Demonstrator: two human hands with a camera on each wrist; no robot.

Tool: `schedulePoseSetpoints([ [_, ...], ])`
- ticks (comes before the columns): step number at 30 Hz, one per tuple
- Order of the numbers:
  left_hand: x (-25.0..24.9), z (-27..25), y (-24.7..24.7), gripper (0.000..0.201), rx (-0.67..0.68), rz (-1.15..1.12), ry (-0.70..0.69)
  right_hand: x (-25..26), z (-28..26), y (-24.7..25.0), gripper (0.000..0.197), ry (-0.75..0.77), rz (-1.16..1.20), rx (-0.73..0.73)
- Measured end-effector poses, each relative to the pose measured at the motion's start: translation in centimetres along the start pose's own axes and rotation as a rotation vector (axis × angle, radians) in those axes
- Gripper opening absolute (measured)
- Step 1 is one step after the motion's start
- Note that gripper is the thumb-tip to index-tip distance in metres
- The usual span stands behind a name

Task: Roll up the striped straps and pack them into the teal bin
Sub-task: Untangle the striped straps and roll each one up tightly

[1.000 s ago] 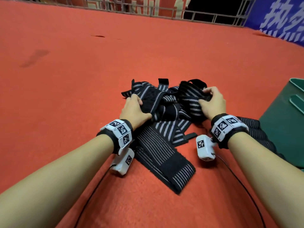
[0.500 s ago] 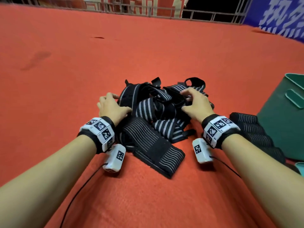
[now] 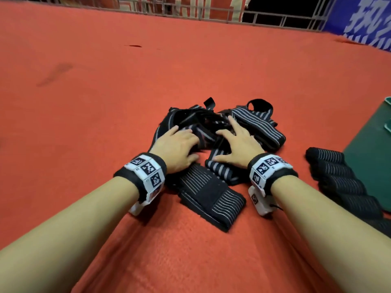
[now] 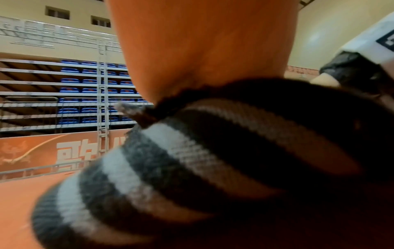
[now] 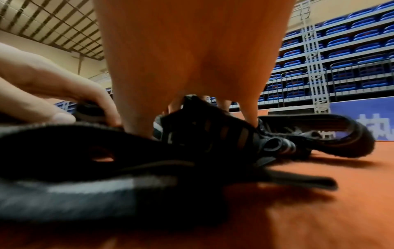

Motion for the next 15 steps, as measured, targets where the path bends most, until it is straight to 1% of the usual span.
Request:
schedulePoseSetpoints([
  [1,0.8,-0.3,0.6,0.035,-0.042,-0.002,0.034,-0.6,0.0,0.3,0.079,-0.017,0.018,-0.015],
  [3,2.2,-0.9,1.3,0.034,-0.083,-0.009,0.094,-2.0,-0.3,1.4,0.07,-0.061,0.029,-0.055],
  [5,2.9,-1.5,1.4,0.036,-0.086,-0.007,0.135,-3.2,-0.6,3.0,0.051,-0.08,0.034,-0.15],
  [7,2.8,-1.7,1.6,0.033,-0.092,-0.016,0.148,-3.9,-1.5,4.9,0.03,-0.051,0.035,-0.273],
  [9,2.2,-1.7,1.9,0.027,-0.097,-0.116,0.121,-4.2,-2.5,6.3,0.018,-0.011,0.038,-0.334],
  [11,1.4,-1.6,1.8,0.029,-0.081,-0.266,0.078,-4.4,-3.1,7.0,0.015,0.012,0.074,-0.336],
  [13,0.6,-1.9,2.1,0.034,-0.059,-0.295,0.048,-5.0,-3.6,7.5,0.013,-0.018,0.122,-0.34],
  [15,0.0,-2.3,2.3,0.035,-0.03,-0.34,0.019,-5.9,-4.0,8.0,0.016,-0.062,0.203,-0.381],
])
Point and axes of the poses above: each hand's wrist, its own z-axis towards the middle knuckle, its own y-axis out of the back of the hand, x = y × z, the point moved 10 cm from there along z, towards the middle knuckle
